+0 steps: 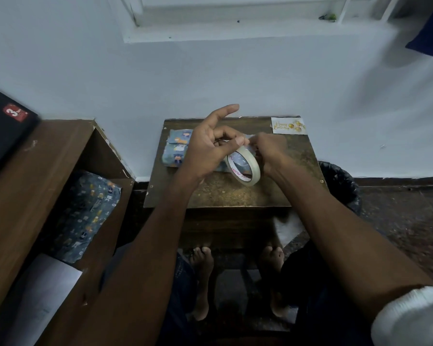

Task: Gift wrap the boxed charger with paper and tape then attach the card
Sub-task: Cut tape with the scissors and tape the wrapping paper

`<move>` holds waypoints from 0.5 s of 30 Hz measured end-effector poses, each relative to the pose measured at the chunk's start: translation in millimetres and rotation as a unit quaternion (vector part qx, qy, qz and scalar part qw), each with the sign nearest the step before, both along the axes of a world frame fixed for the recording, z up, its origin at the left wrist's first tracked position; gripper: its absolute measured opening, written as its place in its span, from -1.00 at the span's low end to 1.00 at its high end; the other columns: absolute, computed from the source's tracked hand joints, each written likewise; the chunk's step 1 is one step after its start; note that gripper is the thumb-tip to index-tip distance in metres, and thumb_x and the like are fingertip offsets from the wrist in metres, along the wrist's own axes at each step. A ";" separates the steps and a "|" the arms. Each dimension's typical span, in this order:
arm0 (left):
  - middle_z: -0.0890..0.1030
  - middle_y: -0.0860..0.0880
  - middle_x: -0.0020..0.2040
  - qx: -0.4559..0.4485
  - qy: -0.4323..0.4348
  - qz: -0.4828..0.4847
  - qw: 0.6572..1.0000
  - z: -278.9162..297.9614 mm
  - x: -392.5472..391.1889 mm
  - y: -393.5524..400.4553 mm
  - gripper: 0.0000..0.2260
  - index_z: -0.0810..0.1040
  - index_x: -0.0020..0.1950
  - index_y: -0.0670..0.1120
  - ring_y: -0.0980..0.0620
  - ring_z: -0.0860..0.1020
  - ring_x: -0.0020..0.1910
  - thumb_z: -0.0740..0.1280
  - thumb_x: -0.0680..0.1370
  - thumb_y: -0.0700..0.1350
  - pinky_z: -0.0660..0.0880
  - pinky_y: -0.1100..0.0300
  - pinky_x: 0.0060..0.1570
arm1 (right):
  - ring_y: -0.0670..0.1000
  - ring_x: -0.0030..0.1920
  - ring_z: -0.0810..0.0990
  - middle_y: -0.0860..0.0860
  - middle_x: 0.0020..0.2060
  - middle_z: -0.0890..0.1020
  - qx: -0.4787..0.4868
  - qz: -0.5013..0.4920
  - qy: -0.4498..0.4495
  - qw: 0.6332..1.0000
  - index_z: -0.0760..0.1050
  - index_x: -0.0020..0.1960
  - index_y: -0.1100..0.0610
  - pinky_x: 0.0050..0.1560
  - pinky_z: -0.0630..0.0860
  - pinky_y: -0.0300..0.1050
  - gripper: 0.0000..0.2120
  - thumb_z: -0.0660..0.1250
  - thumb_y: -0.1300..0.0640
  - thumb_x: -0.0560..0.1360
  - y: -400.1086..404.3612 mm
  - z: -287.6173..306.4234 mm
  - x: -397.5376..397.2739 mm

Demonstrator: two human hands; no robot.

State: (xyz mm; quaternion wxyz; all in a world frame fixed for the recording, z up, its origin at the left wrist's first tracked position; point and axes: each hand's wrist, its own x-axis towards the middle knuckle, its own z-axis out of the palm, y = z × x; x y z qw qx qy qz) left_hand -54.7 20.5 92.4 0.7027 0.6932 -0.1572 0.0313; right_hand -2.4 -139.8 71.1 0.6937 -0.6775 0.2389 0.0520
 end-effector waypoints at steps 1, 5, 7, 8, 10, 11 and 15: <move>0.74 -0.11 -0.12 0.004 0.001 -0.002 1.000 -0.7 1.4 -2.1 -0.42 0.41 0.58 -0.13 -0.20 0.73 0.08 0.48 0.58 -0.31 0.62 -0.05 0.17 | 0.07 -0.41 0.52 0.16 -0.34 0.55 -0.011 -0.007 0.002 1.000 0.55 -0.30 0.21 -0.39 0.46 -0.11 -0.90 0.43 0.35 0.32 -5.9 -1.2 2.9; 0.74 -0.22 -0.07 0.024 0.007 -0.001 1.000 -3.1 4.1 -6.9 -0.41 0.43 0.57 -0.11 -0.21 0.72 0.08 0.51 0.57 -0.26 0.59 -0.03 0.16 | 0.12 -0.30 0.59 0.24 -0.27 0.64 -0.073 0.004 -0.003 0.997 0.56 -0.28 0.20 -0.29 0.51 -0.01 -0.87 0.52 0.24 0.27 -29.1 -4.9 9.3; 0.75 -0.21 -0.07 0.030 0.007 -0.003 1.000 -3.3 4.1 -7.4 -0.42 0.43 0.57 -0.11 -0.10 0.73 0.04 0.50 0.58 -0.27 0.59 0.01 0.14 | 0.14 -0.30 0.59 0.24 -0.23 0.68 -0.119 0.006 -0.008 0.993 0.55 -0.30 0.18 -0.30 0.51 -0.04 -0.86 0.51 0.20 0.23 -35.6 -5.3 8.0; 0.75 -0.20 -0.07 0.032 0.007 -0.004 0.999 -3.3 3.9 -7.1 -0.42 0.43 0.57 -0.10 -0.07 0.72 0.04 0.50 0.58 -0.27 0.59 0.01 0.14 | 0.10 -0.30 0.58 0.15 -0.27 0.67 -0.154 0.000 -0.018 0.988 0.55 -0.30 0.15 -0.34 0.47 -0.11 -0.85 0.50 0.15 0.23 -36.4 -1.2 3.7; 0.75 -0.20 -0.05 0.037 0.009 -0.004 0.999 -2.9 3.5 -6.6 -0.42 0.43 0.57 -0.08 -0.10 0.72 0.06 0.51 0.58 -0.24 0.60 -0.04 0.16 | 0.01 -0.30 0.57 -0.01 -0.29 0.64 -0.209 -0.006 -0.049 0.977 0.56 -0.20 0.11 -0.41 0.38 -0.21 -0.78 0.49 -0.02 0.36 -36.7 3.1 -2.6; 0.75 -0.20 -0.05 0.039 0.009 -0.003 0.999 -2.8 3.3 -6.2 -0.42 0.43 0.58 -0.08 -0.11 0.72 0.06 0.51 0.58 -0.24 0.60 -0.05 0.17 | 0.00 -0.31 0.56 -0.02 -0.29 0.64 -0.220 -0.003 -0.060 0.974 0.56 -0.17 0.12 -0.39 0.37 -0.19 -0.71 0.48 -0.10 0.42 -35.3 3.5 -3.6; 0.75 -0.24 -0.04 0.045 0.009 -0.002 0.999 -3.0 1.0 -5.7 -0.42 0.42 0.58 -0.10 -0.03 0.72 0.03 0.50 0.59 -0.29 0.58 0.06 0.13 | 0.11 -0.19 0.66 0.16 -0.06 0.69 -0.077 0.038 0.001 0.996 0.61 -0.01 0.29 -0.26 0.59 -0.01 -0.71 0.58 0.12 0.42 -25.4 -5.9 1.1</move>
